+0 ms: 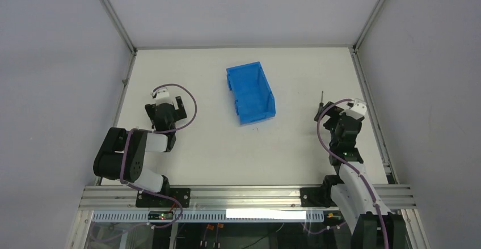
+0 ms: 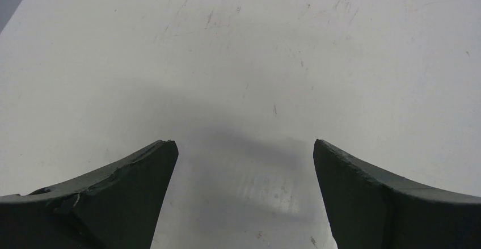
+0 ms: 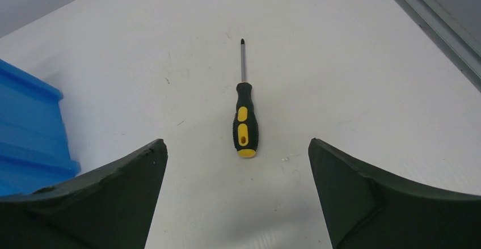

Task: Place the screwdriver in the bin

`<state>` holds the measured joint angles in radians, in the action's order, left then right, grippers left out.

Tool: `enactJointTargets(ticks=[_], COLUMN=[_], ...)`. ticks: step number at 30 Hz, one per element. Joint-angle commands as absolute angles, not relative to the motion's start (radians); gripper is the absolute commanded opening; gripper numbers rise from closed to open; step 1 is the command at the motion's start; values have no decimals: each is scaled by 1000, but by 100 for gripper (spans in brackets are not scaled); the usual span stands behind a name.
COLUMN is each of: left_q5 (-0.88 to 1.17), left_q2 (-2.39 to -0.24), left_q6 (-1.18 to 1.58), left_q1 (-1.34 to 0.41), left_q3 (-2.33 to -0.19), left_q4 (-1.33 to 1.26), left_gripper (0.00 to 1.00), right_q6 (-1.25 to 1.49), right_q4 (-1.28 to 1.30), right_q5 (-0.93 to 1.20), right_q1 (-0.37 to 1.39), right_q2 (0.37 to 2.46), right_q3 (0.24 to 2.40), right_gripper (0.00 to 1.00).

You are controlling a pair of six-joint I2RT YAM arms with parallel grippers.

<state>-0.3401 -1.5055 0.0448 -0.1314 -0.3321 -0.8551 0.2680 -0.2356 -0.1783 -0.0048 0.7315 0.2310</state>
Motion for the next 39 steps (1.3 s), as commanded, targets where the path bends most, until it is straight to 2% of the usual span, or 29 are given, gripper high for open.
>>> enactJointTargets(ticks=[1, 4, 6, 10, 13, 16, 19, 22, 27, 33, 36, 39], left_q5=[-359, -358, -359, -358, -358, -358, -358, -359, -358, -359, -358, -359], left_q2=[-1506, -1506, -1506, -1506, -1506, -1506, -1506, -1506, -1506, -1506, -1506, -1506], left_q6=[55, 56, 56, 56, 56, 56, 57, 56, 56, 56, 55, 55], left_q1=[-135, -135, -136, -136, -135, -135, -135, -136, -136, -136, -136, -135], left_q3=[-349, -348, -348, -348, -348, -348, -348, -348, -348, -348, -349, -348], left_q4=[-874, -874, -874, -875, -875, -876, -875, -874, -875, -874, -874, -876], left_gripper=[99, 99, 99, 99, 99, 99, 99, 99, 99, 99, 99, 99], right_q6=[338, 411, 410, 308, 275, 241, 198, 182, 166, 140, 126, 116], right_q4=[-297, -229, -138, 86, 285, 543, 666, 751, 762, 739, 731, 728], right_q5=[-327, -446, -428, -164, -129, -170, -178, -156, -70, -96, -95, -104], right_q1=[-1, -1, -1, -1, -1, -1, -5, -17, -32, -34, -35, -33], right_q2=[731, 773, 805, 885, 1027, 1222, 1419, 1572, 1758, 1895, 1932, 1942], right_q3=[238, 297, 375, 583, 776, 972, 1119, 1217, 1296, 1315, 1318, 1310], right_gripper=[99, 99, 99, 99, 96, 90, 81, 76, 66, 58, 47, 30])
